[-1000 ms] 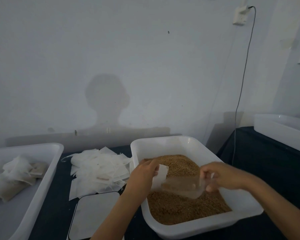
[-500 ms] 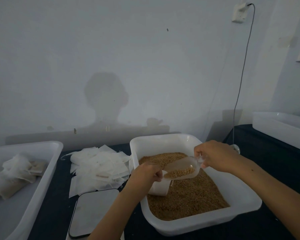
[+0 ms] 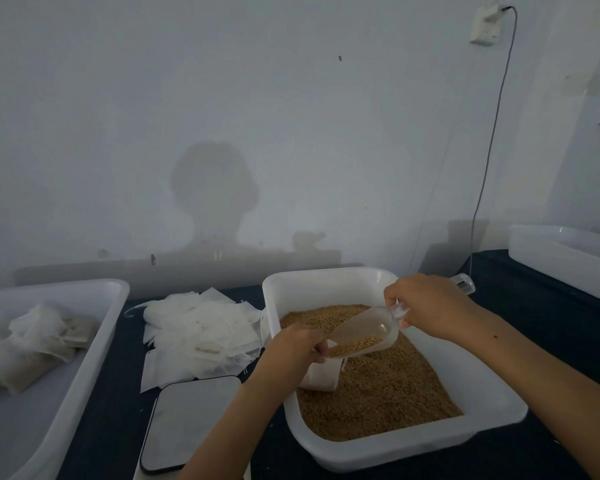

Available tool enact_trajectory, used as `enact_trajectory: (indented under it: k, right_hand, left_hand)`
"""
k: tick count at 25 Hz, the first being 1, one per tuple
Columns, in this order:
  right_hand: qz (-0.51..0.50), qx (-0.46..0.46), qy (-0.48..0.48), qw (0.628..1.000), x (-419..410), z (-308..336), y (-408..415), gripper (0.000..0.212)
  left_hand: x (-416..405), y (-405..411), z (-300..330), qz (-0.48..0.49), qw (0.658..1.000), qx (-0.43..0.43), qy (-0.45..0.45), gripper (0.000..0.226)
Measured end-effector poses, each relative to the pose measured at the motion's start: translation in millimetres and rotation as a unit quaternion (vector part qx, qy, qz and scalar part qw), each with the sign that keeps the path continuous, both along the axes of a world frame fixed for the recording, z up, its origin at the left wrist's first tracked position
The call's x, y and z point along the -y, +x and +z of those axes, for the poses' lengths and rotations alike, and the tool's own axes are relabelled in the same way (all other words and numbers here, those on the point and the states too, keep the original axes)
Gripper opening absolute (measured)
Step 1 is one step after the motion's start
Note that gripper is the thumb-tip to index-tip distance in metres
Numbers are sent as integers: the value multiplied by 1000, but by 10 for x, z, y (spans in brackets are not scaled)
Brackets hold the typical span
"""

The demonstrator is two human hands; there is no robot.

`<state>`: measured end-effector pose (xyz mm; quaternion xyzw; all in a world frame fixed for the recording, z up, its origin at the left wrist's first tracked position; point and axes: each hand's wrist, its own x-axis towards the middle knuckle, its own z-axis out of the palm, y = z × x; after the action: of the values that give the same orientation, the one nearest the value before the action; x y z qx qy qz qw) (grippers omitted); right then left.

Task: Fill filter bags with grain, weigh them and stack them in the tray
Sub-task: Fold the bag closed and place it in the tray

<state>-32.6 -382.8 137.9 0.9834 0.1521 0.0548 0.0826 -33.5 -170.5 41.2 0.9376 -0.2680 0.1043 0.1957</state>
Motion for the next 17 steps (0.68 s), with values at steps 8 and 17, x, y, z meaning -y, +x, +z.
enact_trajectory:
  k: [8, 17]
  right_hand:
    - [14, 23, 3, 1000, -7, -7, 26, 23]
    - [-81, -189, 239, 949, 306, -197, -45, 9]
  left_hand:
    - [-10, 17, -44, 17, 1000, 2, -26, 19]
    - [-39, 19, -162, 104, 974, 65, -189, 5]
